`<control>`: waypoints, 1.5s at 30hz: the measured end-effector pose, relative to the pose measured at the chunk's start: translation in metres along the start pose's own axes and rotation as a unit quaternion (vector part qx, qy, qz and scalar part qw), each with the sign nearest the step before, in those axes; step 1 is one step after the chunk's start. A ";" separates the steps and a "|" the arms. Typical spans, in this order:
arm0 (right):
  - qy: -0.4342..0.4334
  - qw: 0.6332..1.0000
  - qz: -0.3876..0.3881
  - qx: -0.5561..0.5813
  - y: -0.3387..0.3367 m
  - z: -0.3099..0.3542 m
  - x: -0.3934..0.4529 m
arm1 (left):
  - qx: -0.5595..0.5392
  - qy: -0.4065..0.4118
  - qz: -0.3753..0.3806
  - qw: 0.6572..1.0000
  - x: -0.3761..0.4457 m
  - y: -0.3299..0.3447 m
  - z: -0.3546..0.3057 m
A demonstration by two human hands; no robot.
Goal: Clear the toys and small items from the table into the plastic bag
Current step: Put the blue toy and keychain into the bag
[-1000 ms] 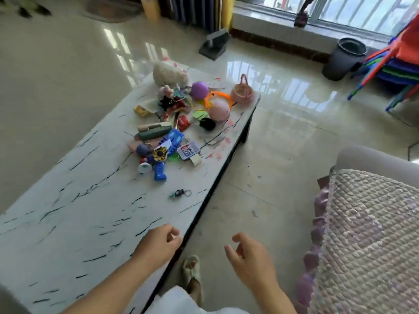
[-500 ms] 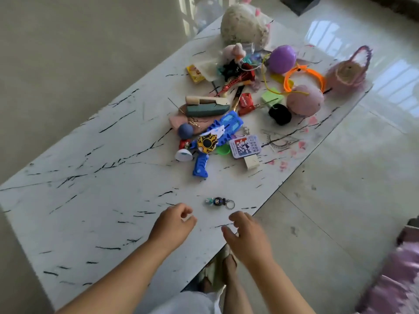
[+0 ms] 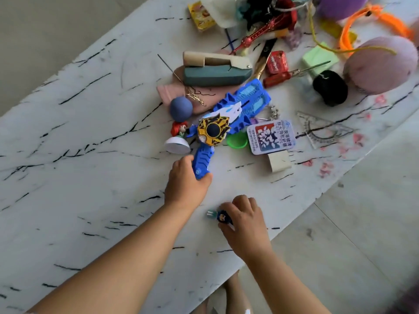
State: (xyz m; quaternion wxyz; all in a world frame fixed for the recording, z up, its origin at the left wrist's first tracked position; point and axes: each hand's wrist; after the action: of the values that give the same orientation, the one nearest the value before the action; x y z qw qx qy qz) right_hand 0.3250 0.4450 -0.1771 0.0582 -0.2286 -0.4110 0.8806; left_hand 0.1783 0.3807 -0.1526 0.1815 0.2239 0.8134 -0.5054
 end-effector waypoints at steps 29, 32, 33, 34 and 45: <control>0.161 0.948 -0.240 0.130 -0.119 0.088 -0.140 | -0.042 0.019 0.022 0.999 -0.175 -0.136 0.000; 0.206 0.932 -0.265 0.132 -0.123 0.090 -0.193 | -0.032 0.048 0.057 0.997 -0.209 -0.142 -0.003; 0.226 0.926 -0.273 0.131 -0.123 0.090 -0.213 | -0.023 0.060 0.071 0.995 -0.221 -0.141 -0.006; 0.249 0.917 -0.282 0.132 -0.123 0.089 -0.234 | -0.013 0.074 0.088 0.993 -0.233 -0.138 -0.010; 0.478 0.743 -0.436 0.173 -0.078 0.081 -0.470 | 0.167 0.292 0.248 0.908 -0.398 -0.065 -0.044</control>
State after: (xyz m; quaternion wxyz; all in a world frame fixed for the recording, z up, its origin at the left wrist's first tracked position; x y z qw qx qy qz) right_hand 0.6997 0.3033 0.0929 0.6631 -0.4017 -0.2247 0.5904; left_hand 0.4717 0.3233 0.1221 0.0157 0.5831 0.6516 -0.4849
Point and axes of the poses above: each hand's wrist, its own x-axis towards the middle knuckle, its own y-axis out of the palm, z = x × y, and after that the axes turned 4 degrees about -y, right-handed
